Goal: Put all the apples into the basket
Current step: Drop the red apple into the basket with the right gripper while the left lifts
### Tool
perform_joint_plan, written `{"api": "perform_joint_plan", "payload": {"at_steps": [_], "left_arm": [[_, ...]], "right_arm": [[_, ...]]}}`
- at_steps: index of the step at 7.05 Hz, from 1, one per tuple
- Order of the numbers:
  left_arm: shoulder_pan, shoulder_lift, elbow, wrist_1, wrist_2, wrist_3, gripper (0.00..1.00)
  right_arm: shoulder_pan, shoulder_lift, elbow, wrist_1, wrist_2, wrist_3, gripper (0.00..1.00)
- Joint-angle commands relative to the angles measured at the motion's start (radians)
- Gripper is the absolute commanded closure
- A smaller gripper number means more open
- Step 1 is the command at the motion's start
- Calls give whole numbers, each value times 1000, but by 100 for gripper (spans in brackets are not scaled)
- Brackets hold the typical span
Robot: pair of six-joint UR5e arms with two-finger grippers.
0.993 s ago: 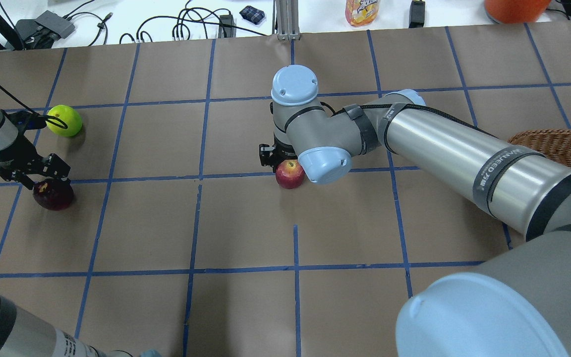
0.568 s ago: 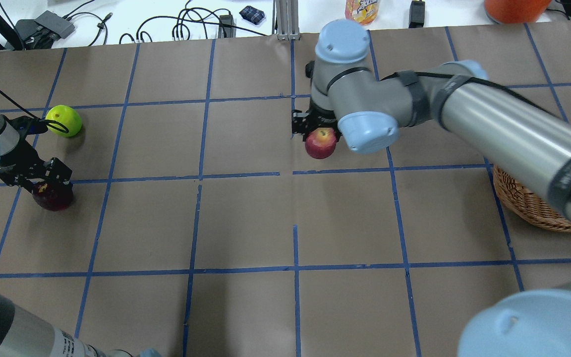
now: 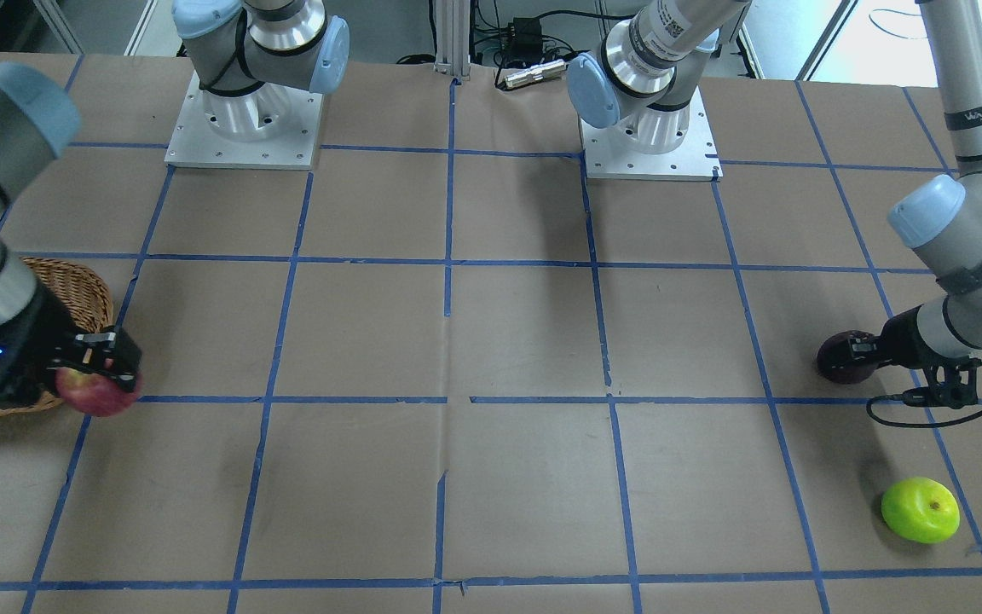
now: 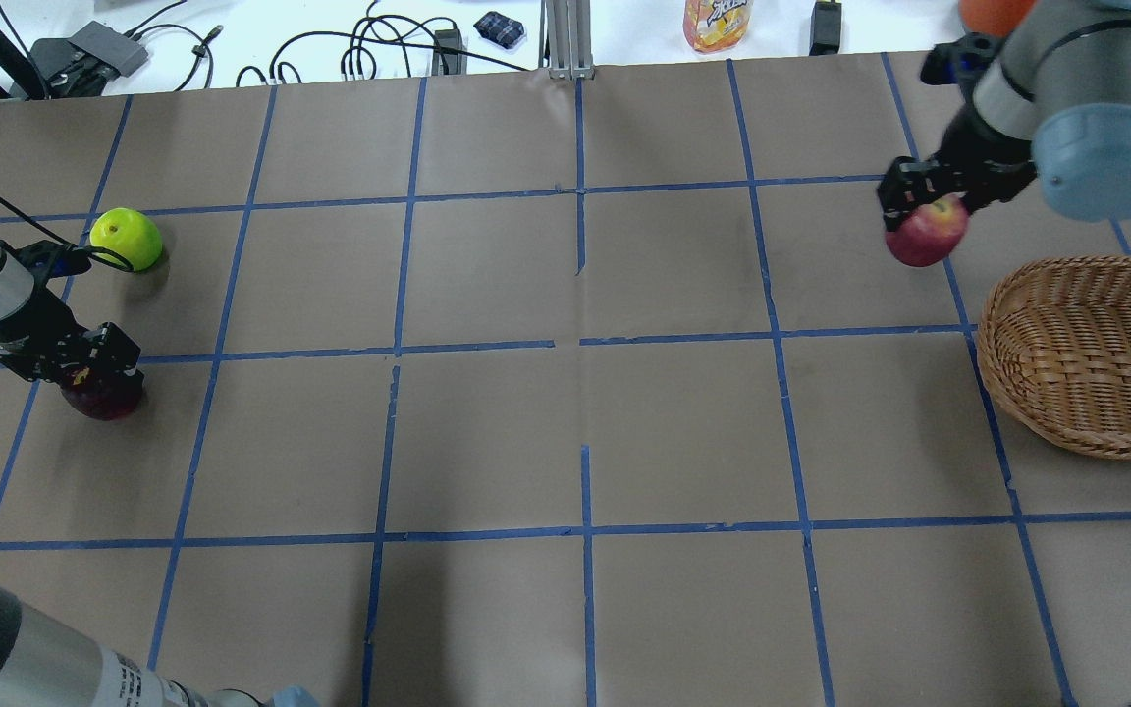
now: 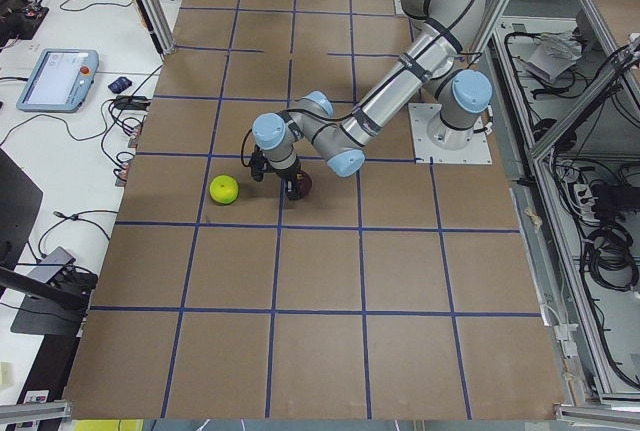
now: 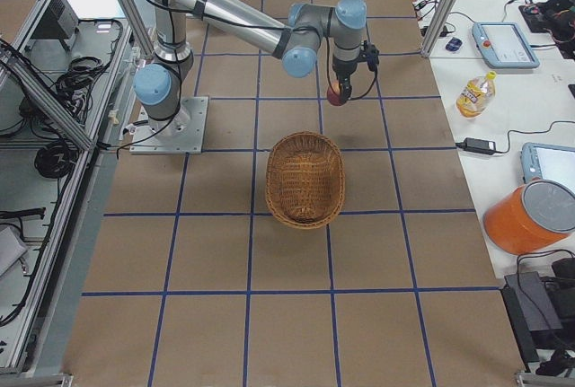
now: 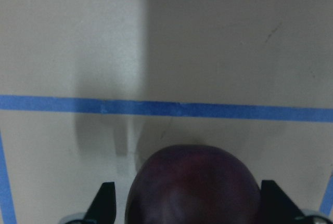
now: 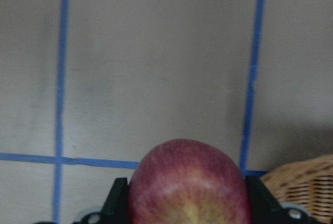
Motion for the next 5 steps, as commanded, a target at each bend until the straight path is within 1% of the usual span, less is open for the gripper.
{"api": "perform_joint_plan", "payload": {"at_steps": [1, 2, 3, 4, 5], "left_arm": [[-24, 79, 49, -108, -2, -14, 100], [-86, 116, 115, -220, -2, -91, 100], [-216, 146, 181, -320, -23, -220, 100], [-345, 152, 210, -359, -72, -379, 100], [-468, 132, 221, -336, -105, -555, 100]], "right_arm": [[-247, 20, -6, -3, -27, -303, 80], [-316, 60, -11, -10, -116, -349, 80], [-384, 92, 1, -68, -114, -381, 77], [-432, 135, 9, -120, -109, -448, 75], [-450, 149, 11, -121, -107, -464, 64]]}}
